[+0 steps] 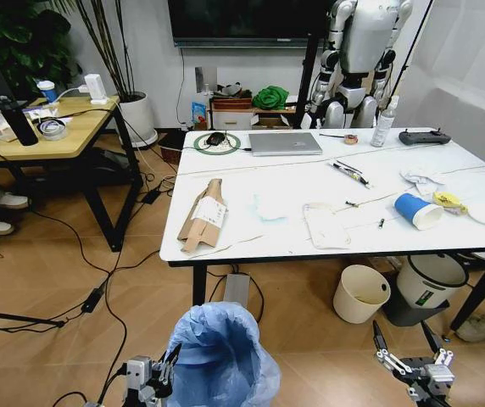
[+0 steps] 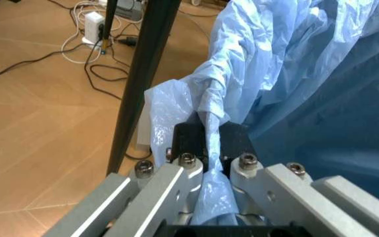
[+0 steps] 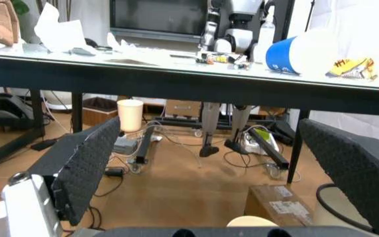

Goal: Pick up the trash bin and place the trash from the table into it.

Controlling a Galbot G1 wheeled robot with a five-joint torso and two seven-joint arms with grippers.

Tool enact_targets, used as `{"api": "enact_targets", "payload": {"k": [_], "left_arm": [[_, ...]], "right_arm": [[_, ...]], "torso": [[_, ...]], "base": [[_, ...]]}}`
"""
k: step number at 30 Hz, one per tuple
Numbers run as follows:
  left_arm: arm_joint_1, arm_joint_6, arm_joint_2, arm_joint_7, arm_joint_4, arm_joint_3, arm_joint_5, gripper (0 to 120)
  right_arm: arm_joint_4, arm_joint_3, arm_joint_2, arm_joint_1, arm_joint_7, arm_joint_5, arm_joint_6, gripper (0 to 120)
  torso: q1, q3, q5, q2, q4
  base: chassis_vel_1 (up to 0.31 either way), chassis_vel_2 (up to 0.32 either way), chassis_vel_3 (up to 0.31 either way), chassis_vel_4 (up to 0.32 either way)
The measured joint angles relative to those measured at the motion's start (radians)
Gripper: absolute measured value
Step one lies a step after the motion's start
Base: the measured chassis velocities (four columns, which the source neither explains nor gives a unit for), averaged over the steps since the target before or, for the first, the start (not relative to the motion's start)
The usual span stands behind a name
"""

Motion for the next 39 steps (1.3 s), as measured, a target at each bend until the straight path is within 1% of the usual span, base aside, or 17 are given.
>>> {"api": "enact_targets", "payload": {"k": [6, 8, 12, 14, 20, 28, 31, 34, 39], "left_arm": [[-0.004, 0.003, -0.002, -0.001, 0.001, 0.004, 0.001, 0], [-0.005, 0.003, -0.002, -0.001, 0.001, 0.004, 0.001, 0], [-0.007, 0.004, -0.002, -0.001, 0.003, 0.006, 0.001, 0], [-0.007, 0.004, -0.002, -0.001, 0.003, 0.006, 0.001, 0], [-0.009, 0.005, -0.002, -0.001, 0.004, 0.008, 0.002, 0], [-0.01, 0.004, -0.001, -0.001, 0.006, 0.009, 0.003, 0], [-0.009, 0.004, 0.0, -0.012, 0.003, 0.014, 0.003, 0], [-0.009, 0.004, 0.001, -0.014, 0.002, 0.016, 0.007, 0], [-0.008, -0.004, 0.003, -0.024, -0.005, 0.027, -0.009, 0]], "right_arm": [[-0.007, -0.001, 0.0, 0.005, -0.001, -0.002, 0.0, 100], [-0.007, -0.001, 0.0, 0.005, -0.001, -0.002, 0.0, 100], [-0.008, 0.0, 0.0, 0.008, -0.001, -0.003, 0.0, 100], [-0.008, 0.0, 0.0, 0.008, -0.001, -0.003, 0.0, 100], [-0.008, 0.0, 0.0, 0.007, -0.002, -0.003, 0.0, 100], [-0.007, 0.001, 0.0, 0.006, -0.003, -0.004, 0.0, 100], [-0.006, 0.002, 0.0, 0.006, -0.003, -0.004, 0.0, 100], [-0.005, 0.002, 0.0, 0.006, -0.003, -0.004, 0.0, 100], [-0.004, 0.002, 0.0, 0.005, -0.003, -0.004, 0.0, 100]], "torso": [[0.015, 0.019, 0.0, 0.034, 0.0], [0.016, 0.02, 0.0, 0.036, 0.0], [0.027, 0.034, 0.0, 0.061, 0.0], [0.029, 0.037, 0.0, 0.065, 0.0], [0.046, 0.058, 0.0, 0.104, 0.0], [0.059, 0.075, 0.0, 0.133, 0.0], [0.07, 0.088, 0.0, 0.158, 0.0], [0.074, 0.093, 0.0, 0.168, 0.0], [0.089, 0.111, 0.0, 0.199, 0.0]], "base": [[0.0, 0.0, 0.0, 0.0], [0.0, 0.0, 0.0, 0.0], [0.0, 0.0, 0.0, 0.0], [0.0, 0.0, 0.0, 0.0], [0.0, 0.0, 0.0, 0.0], [0.0, 0.0, 0.0, 0.0], [0.0, 0.0, 0.0, 0.0], [0.0, 0.0, 0.0, 0.0], [0.0, 0.0, 0.0, 0.0]]}}
